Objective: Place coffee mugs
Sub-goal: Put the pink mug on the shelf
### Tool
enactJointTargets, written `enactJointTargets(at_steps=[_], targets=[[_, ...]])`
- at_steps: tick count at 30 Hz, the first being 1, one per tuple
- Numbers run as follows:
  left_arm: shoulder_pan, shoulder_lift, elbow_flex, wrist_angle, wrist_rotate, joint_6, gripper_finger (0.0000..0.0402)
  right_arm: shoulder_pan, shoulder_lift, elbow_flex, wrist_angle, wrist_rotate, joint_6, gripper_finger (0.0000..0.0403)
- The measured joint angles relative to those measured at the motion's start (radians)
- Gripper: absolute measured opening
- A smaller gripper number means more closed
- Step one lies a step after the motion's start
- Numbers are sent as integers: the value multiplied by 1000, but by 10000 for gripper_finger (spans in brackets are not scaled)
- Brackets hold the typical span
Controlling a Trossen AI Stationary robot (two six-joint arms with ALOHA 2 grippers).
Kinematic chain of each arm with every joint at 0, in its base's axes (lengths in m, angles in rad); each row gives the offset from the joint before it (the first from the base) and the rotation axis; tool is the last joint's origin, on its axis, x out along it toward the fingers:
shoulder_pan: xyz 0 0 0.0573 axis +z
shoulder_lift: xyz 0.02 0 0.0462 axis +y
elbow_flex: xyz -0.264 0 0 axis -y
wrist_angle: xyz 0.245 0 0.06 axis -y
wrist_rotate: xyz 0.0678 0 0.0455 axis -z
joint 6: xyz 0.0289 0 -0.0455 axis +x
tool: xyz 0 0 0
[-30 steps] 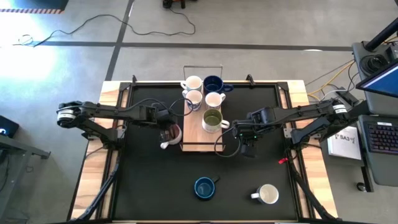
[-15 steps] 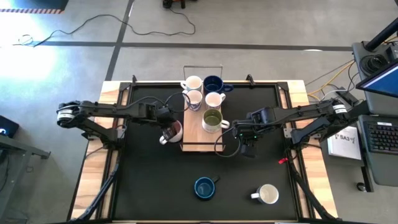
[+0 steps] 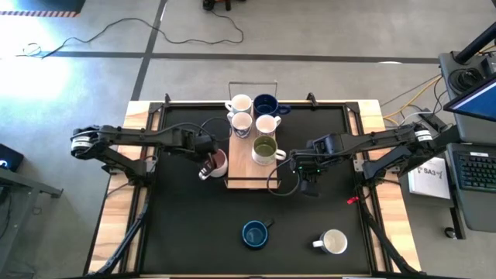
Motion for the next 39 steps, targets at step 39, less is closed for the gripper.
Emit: enactJointTargets(at_steps=[39], targets=[[16, 143, 30, 74, -55, 8, 12, 0, 0, 0, 9, 0, -26, 84]])
